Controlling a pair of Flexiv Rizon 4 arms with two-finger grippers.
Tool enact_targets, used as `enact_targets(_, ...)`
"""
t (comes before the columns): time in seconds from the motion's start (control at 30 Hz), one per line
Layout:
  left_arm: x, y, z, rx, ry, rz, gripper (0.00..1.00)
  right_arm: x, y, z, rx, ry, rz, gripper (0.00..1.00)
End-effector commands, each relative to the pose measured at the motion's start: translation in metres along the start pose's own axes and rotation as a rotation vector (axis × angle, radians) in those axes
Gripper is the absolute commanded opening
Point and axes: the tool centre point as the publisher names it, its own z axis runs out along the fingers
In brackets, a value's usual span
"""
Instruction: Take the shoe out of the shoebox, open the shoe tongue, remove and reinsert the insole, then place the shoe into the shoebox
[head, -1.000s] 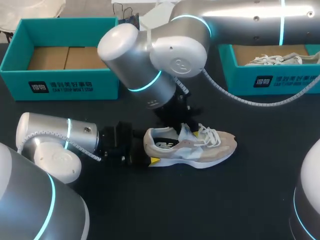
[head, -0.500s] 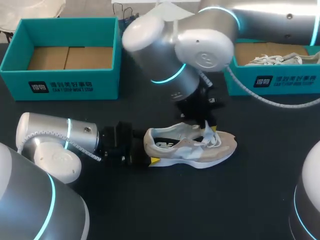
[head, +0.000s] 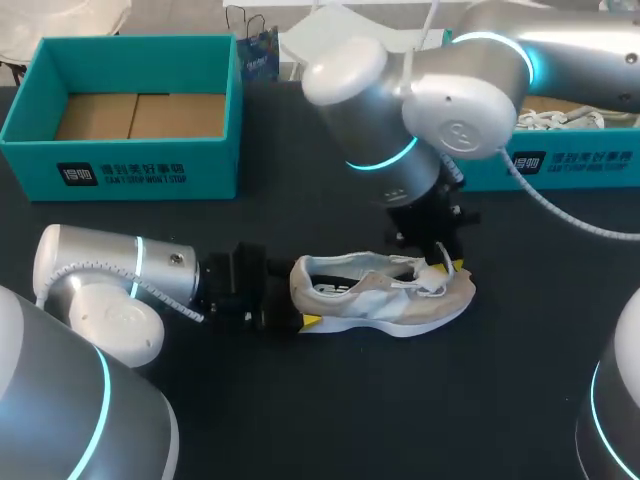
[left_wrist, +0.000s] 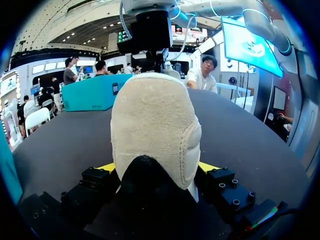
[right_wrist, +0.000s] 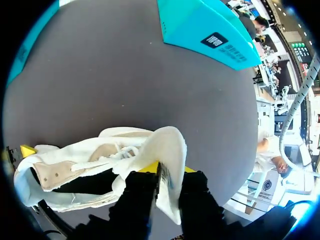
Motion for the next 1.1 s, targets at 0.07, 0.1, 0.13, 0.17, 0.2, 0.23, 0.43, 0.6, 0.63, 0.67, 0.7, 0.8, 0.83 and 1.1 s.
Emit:
enact_targets(0.07,0.001,0.003,0.001,-0.004,0.001,0.000,0.00,-0.007,0.001,0.018,0.015,0.002,0.011,0.98)
enact_targets(0.1,0.001,0.003,0.001,-0.004,0.001,0.000,0.00,-0.007,0.001,0.018,0.015,0.002,0.011,0.98)
enact_targets(0.13,0.001,0.003,0.001,-0.004,0.001,0.000,0.00,-0.011,0.000,0.021,0.031,-0.022,0.026,1.00)
enact_targets(0.17,0.001,0.003,0.001,-0.004,0.001,0.000,0.00,-0.011,0.000,0.021,0.031,-0.022,0.026,1.00)
enact_targets(0.2,0.001,0.003,0.001,-0.004,0.001,0.000,0.00,-0.016,0.000,0.022,0.036,-0.025,0.042,1.00)
enact_targets(0.23,0.001,0.003,0.001,-0.004,0.001,0.000,0.00,-0.016,-0.001,0.021,0.034,-0.024,0.046,1.00)
enact_targets(0.43,0.001,0.003,0.001,-0.004,0.001,0.000,0.00,-0.017,0.003,-0.003,-0.025,-0.011,0.045,1.00)
enact_targets(0.6,0.001,0.003,0.001,-0.004,0.001,0.000,0.00,-0.013,0.008,-0.043,-0.139,0.012,-0.006,1.00)
enact_targets(0.63,0.001,0.003,0.001,-0.004,0.001,0.000,0.00,-0.013,0.008,-0.043,-0.139,0.012,-0.006,1.00)
enact_targets(0.67,0.001,0.003,0.001,-0.004,0.001,0.000,0.00,-0.012,0.008,-0.050,-0.163,0.031,-0.016,1.00)
enact_targets(0.7,0.001,0.003,0.001,-0.004,0.001,0.000,0.00,-0.010,0.011,-0.068,-0.208,0.044,-0.057,1.00)
enact_targets(0.8,0.001,0.003,0.001,-0.004,0.001,0.000,0.00,-0.003,0.014,-0.089,-0.272,0.076,-0.134,1.00)
enact_targets(0.83,0.001,0.003,0.001,-0.004,0.001,0.000,0.00,0.001,0.015,-0.099,-0.306,0.096,-0.178,1.00)
enact_targets(1.1,0.001,0.003,0.001,-0.004,0.001,0.000,0.00,0.028,0.022,-0.148,-0.427,0.159,-0.478,1.00)
